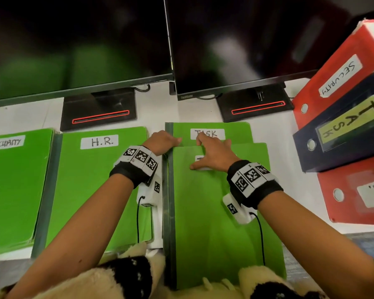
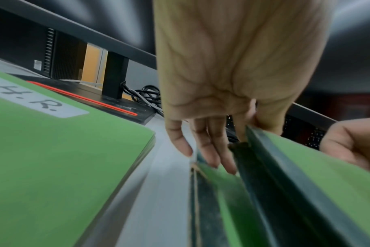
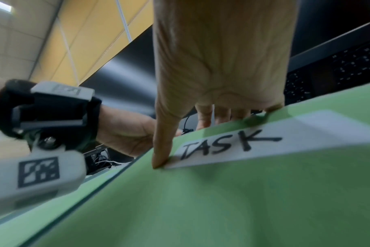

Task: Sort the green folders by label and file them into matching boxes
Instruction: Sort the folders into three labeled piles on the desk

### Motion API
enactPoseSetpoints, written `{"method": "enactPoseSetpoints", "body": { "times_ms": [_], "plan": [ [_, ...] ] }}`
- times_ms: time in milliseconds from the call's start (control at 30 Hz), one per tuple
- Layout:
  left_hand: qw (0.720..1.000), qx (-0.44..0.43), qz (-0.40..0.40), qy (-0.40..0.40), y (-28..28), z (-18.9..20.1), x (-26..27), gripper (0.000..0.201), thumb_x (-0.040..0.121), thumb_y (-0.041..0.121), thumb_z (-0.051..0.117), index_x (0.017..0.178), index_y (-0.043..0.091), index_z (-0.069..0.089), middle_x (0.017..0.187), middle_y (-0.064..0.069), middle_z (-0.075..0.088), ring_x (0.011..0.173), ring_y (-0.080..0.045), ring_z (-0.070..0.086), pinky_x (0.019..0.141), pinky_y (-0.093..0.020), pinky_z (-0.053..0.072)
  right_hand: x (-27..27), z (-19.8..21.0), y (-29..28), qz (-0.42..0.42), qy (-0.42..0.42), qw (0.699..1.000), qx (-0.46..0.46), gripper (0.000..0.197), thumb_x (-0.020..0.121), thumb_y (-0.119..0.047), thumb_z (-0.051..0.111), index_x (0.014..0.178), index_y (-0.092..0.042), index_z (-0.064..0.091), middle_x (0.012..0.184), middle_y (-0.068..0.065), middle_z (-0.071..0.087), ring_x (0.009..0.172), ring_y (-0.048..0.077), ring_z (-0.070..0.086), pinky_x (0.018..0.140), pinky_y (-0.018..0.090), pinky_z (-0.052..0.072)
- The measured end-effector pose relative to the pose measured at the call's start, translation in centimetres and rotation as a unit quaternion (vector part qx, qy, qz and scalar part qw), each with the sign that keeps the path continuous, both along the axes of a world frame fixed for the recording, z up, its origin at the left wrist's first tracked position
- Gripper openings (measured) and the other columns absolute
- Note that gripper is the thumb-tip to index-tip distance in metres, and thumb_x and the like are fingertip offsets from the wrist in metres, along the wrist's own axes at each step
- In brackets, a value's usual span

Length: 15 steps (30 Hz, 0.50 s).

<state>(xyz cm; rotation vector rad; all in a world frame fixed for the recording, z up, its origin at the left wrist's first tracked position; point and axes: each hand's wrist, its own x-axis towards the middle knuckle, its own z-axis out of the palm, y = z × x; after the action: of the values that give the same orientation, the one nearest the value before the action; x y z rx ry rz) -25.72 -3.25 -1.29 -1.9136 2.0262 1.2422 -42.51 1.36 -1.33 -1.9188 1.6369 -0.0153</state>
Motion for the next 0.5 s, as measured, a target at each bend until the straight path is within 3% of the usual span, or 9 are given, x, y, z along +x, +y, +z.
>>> {"method": "enactPoseSetpoints", "body": {
  "times_ms": [100, 167, 233, 333, 400, 500],
  "plan": [
    [1.000, -0.017, -0.009, 0.013, 0.4, -0.6, 0.5, 0.030, 0.095, 0.024, 0.048, 0.112, 0.002, 0.062, 0.113, -0.015, 0.061, 0.111, -0.030, 0.055, 0.085, -0.026, 0.037, 0.0, -0.4, 0.6, 0.003, -0.012, 1.000, 0.024, 0.058, 0.067, -0.046, 0.076, 0.100, -0.022, 0.035, 0.101, -0.004, 0.050, 0.102, 0.021, 0.050, 0.094, 0.041, 0.030],
    [1.000, -0.012, -0.013, -0.001, 0.4, -0.7, 0.5, 0.026, 0.094, 0.019, 0.051, 0.113, 0.005, 0.060, 0.119, -0.012, 0.061, 0.114, -0.028, 0.055, 0.089, -0.027, 0.040, 0.0, -0.6, 1.0, 0.021, 0.011, 0.999, 0.041, 0.065, 0.068, -0.049, 0.075, 0.115, -0.019, 0.042, 0.116, 0.001, 0.053, 0.111, 0.023, 0.048, 0.098, 0.042, 0.028],
    [0.998, 0.021, -0.040, -0.031, 0.1, -0.7, 0.7, 0.026, 0.093, 0.017, 0.052, 0.112, 0.003, 0.062, 0.121, -0.011, 0.061, 0.114, -0.026, 0.055, 0.094, -0.031, 0.041, 0.3, -0.8, 1.6, 0.045, 0.044, 0.997, 0.051, 0.078, 0.069, -0.052, 0.073, 0.130, -0.017, 0.040, 0.130, 0.004, 0.050, 0.121, 0.025, 0.044, 0.104, 0.043, 0.025],
    [0.991, 0.072, -0.086, -0.071, -0.2, -0.5, 1.0, 0.026, 0.093, 0.018, 0.052, 0.109, 0.002, 0.065, 0.116, -0.011, 0.063, 0.101, -0.021, 0.056, 0.096, -0.035, 0.042, 0.9, -0.7, 2.5, 0.046, 0.038, 0.997, 0.041, 0.081, 0.069, -0.052, 0.072, 0.134, -0.018, 0.038, 0.132, 0.006, 0.047, 0.124, 0.025, 0.040, 0.108, 0.043, 0.023],
    [0.994, 0.047, -0.075, -0.061, -0.5, -0.2, 1.1, 0.021, 0.091, 0.016, 0.055, 0.103, 0.003, 0.066, 0.111, -0.011, 0.065, 0.100, -0.022, 0.057, 0.098, -0.034, 0.042, 1.2, -0.4, 2.9, 0.052, 0.040, 0.997, 0.030, 0.081, 0.069, -0.051, 0.072, 0.135, -0.018, 0.037, 0.134, 0.006, 0.045, 0.126, 0.026, 0.038, 0.109, 0.045, 0.021],
    [0.997, -0.073, 0.007, -0.030, -1.4, 0.9, 0.5, 0.018, 0.090, 0.006, 0.052, 0.101, 0.006, 0.067, 0.116, -0.015, 0.064, 0.113, -0.029, 0.056, 0.095, -0.030, 0.042, 1.4, 0.0, 3.5, 0.066, 0.042, 0.997, 0.011, 0.081, 0.070, -0.051, 0.071, 0.135, -0.019, 0.036, 0.137, 0.006, 0.042, 0.129, 0.027, 0.035, 0.110, 0.046, 0.018]
  ]
}}
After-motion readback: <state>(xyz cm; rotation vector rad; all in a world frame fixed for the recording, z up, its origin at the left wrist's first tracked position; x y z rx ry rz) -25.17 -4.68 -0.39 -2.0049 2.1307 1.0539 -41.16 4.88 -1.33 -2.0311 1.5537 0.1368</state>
